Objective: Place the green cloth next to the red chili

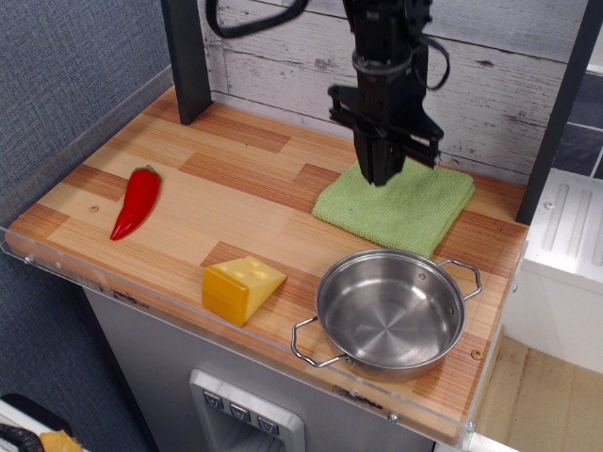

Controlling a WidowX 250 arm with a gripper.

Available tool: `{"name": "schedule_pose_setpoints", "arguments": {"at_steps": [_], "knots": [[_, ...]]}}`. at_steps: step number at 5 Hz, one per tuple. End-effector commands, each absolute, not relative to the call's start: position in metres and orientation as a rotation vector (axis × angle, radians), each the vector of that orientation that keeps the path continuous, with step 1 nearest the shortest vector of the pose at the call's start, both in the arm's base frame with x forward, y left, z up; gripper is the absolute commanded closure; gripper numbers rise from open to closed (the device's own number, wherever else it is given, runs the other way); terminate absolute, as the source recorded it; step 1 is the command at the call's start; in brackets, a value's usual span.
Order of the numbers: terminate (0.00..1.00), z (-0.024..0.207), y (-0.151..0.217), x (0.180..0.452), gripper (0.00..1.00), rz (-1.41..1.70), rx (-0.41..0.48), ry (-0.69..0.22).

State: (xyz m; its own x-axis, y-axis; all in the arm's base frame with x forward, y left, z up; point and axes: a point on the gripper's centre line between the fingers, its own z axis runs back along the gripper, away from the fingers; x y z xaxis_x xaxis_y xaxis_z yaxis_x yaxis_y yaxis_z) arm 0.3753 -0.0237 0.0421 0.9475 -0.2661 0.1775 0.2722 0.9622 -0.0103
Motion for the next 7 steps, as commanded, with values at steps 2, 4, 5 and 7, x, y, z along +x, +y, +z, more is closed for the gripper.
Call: {"name": "schedule_pose_setpoints", "arguments": {"at_steps": [2, 4, 5, 7], "knots": [[0.00, 0.026, -0.018, 0.389, 1.00, -0.250, 0.008, -0.237], [0.00, 0.020, 0.010, 0.377, 1.00, -0.223, 0.017, -0.183], [0.00, 0.018, 0.027, 0.368, 1.00, -0.195, 0.031, -0.155], [0.00, 0.014, 0.066, 0.347, 1.00, -0.171, 0.074, -0.087]]}}
